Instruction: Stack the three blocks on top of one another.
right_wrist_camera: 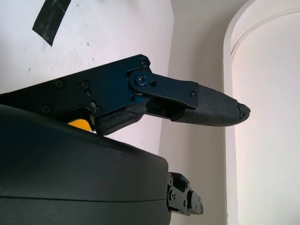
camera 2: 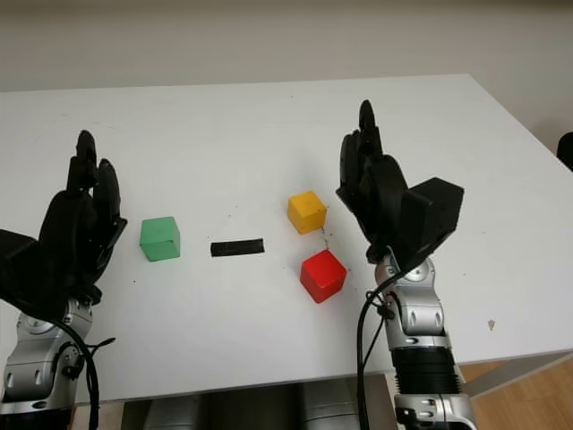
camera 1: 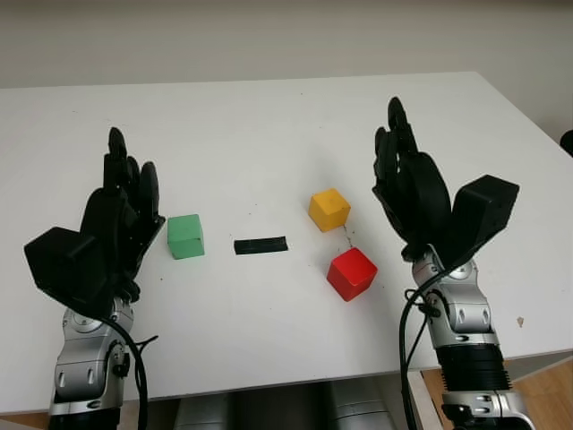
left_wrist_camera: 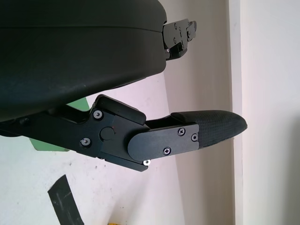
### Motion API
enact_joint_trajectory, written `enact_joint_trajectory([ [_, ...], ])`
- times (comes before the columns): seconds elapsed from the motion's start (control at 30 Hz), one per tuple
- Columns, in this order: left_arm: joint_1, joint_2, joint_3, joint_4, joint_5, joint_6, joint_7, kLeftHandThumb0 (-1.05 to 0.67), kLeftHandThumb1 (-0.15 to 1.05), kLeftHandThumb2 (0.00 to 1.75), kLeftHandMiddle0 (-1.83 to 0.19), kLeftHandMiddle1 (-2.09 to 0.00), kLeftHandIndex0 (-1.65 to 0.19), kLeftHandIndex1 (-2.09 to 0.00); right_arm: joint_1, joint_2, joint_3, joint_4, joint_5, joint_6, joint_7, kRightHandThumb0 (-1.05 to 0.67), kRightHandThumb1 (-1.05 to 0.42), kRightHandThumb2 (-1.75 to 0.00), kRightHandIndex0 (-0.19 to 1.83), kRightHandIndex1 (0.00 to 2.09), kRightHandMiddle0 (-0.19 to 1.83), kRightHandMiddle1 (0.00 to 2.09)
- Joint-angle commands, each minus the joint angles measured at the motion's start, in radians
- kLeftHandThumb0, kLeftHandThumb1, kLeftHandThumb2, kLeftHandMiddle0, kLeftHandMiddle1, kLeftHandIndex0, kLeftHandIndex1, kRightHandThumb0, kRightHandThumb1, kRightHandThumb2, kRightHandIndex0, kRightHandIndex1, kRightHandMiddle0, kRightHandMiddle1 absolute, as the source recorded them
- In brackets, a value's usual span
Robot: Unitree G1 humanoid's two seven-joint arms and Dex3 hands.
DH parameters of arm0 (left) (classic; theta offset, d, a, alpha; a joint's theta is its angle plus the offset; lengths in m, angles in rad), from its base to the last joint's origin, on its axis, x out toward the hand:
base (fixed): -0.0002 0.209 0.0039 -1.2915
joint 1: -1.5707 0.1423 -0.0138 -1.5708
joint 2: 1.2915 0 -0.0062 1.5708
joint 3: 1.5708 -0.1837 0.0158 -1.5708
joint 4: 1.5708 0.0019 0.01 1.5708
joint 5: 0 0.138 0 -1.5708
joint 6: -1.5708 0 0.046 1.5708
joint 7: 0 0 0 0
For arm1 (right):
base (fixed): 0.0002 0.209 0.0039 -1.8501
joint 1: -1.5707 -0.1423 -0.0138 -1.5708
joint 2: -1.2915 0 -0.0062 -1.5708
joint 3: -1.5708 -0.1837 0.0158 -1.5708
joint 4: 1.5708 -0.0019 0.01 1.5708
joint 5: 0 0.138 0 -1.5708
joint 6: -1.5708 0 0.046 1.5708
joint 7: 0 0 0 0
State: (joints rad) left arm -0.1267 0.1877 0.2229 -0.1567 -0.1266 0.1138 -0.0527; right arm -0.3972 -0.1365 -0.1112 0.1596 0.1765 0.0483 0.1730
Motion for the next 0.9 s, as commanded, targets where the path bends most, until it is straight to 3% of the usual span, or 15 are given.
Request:
enact_joint_trajectory([
  [0.0,0.003,0.001,-0.001,-0.027,-0.002,-0.002,-0.001,-0.79,1.05,0.58,0.19,0.00,0.19,0.00,0.000,0.004,0.001,-0.024,0.007,0.006,0.005,-0.78,-1.05,-0.70,-0.19,0.00,-0.19,0.00],
  [0.33,-0.004,0.001,-0.010,-0.011,0.008,-0.003,0.000,-0.77,1.05,0.60,0.19,0.00,0.19,0.00,-0.039,0.005,0.006,0.030,0.001,0.014,0.011,-0.77,-1.05,-0.69,-0.19,0.00,-0.19,0.00],
  [0.5,0.006,-0.001,-0.005,-0.024,0.002,-0.005,-0.002,-0.77,1.05,0.59,0.19,0.00,0.19,0.00,-0.044,-0.038,-0.009,0.017,0.014,0.005,0.067,-0.76,-1.05,-0.66,-0.19,0.00,-0.19,0.00],
  [0.57,0.007,-0.002,-0.005,-0.031,0.003,-0.002,0.001,-0.77,1.05,0.60,0.19,0.00,0.19,0.00,-0.050,-0.077,-0.022,-0.013,0.010,0.027,0.080,-0.77,-1.05,-0.48,-0.15,0.03,-0.14,0.03],
  [0.67,0.009,-0.001,-0.008,-0.052,0.007,0.017,0.008,-0.77,1.05,0.60,0.19,0.00,0.19,0.00,-0.049,-0.167,-0.024,-0.069,-0.011,0.014,0.139,-0.79,-1.03,-0.13,0.12,0.15,0.10,0.18],
  [0.87,0.016,-0.001,-0.006,-0.072,0.006,0.029,0.011,-0.78,1.05,0.60,0.19,0.00,0.19,0.00,-0.050,-0.374,-0.026,-0.176,-0.106,-0.014,0.244,-0.62,-0.85,-0.02,0.30,0.22,0.27,0.32],
])
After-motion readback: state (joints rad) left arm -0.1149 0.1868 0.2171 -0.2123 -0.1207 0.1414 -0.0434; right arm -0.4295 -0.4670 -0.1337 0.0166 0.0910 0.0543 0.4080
